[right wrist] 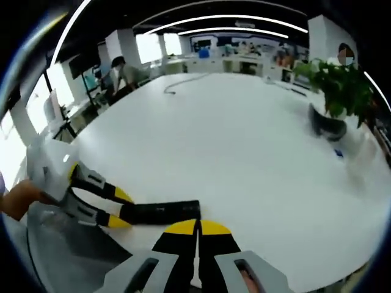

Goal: Press the specified remote control buttons in sequence, fully releasing each button before pressing the next.

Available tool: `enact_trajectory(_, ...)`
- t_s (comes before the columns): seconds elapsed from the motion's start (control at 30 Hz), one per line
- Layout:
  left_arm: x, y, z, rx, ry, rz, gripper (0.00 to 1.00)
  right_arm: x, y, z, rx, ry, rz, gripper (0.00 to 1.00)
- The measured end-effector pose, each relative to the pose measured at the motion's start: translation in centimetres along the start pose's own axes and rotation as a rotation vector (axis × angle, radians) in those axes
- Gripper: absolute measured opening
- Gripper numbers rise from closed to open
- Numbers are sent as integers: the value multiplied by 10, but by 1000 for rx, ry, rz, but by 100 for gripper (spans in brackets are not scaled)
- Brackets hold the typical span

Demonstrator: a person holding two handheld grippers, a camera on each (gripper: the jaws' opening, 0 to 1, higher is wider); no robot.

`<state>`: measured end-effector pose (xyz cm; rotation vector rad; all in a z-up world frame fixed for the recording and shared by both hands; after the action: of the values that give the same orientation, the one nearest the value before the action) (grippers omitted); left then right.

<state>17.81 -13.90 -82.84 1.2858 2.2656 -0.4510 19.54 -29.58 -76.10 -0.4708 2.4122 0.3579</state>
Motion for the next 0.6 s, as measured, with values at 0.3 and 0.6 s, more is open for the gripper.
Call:
enact_trajectory(0.3,-3,-21,2,95,-79,38,23,6,1,2,-12,72,51,0)
enact_trajectory(0.6,2,-20,2,103,-151,75,23,8,-2,25,-114,157,141,0)
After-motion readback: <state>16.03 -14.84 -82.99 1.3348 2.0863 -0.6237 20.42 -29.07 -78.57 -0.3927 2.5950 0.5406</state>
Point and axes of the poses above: the point that each gripper's makers call its tool centre point, and the gripper's own axes: z roughly forward along the fingers, y roughly to its left, x roughly out of its underside, the point moved 4 cm from there along -z, roughly backward along the fingers, and after that the axes turned 1 degree about -z, right-handed, at the moved point
